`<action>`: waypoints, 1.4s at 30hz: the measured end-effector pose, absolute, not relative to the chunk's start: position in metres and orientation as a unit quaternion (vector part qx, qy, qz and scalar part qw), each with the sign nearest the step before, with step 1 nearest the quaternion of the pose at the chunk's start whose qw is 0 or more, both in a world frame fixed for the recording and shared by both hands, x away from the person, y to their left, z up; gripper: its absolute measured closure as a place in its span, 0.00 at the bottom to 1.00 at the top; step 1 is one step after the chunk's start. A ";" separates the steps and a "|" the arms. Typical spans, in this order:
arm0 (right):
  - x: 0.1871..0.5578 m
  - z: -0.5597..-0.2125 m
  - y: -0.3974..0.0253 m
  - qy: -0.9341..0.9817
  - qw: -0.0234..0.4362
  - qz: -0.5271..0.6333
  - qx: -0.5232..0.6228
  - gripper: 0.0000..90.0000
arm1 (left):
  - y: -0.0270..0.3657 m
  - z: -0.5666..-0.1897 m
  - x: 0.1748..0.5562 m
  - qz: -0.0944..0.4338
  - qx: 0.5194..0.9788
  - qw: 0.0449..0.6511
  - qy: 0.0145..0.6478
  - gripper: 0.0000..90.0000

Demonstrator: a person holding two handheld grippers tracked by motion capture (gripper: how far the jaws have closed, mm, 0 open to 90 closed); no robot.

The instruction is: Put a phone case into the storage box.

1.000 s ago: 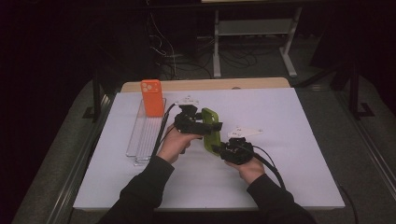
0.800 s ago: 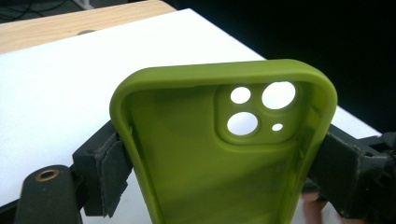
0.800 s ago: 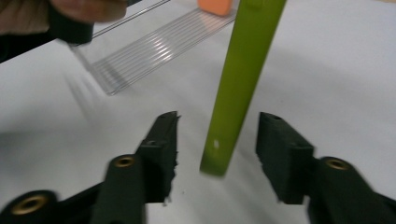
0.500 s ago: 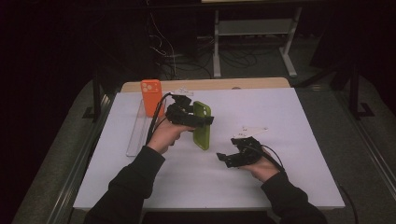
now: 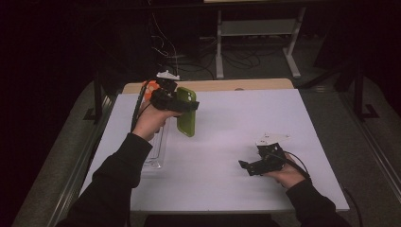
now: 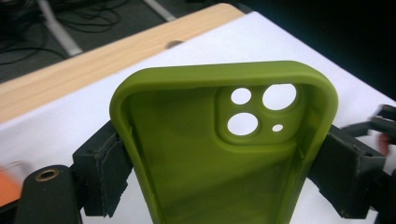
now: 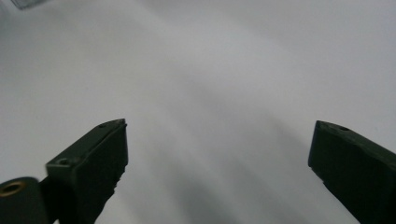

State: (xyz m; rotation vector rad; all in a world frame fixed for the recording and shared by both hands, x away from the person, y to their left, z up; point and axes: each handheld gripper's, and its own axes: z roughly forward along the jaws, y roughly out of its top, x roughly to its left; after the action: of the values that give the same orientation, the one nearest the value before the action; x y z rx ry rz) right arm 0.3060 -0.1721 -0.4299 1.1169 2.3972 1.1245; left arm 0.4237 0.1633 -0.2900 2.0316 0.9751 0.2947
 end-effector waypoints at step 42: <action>0.297 -0.435 -0.197 0.824 0.132 0.382 0.396 0.01 | 0.233 -0.321 0.498 0.250 0.710 0.278 0.597 0.16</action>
State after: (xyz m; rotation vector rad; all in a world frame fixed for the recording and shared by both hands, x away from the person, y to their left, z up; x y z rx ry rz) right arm 0.2972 -0.1969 -0.4350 1.1508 2.3929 1.1084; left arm 0.4978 0.2334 -0.3215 1.9050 1.6034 0.6704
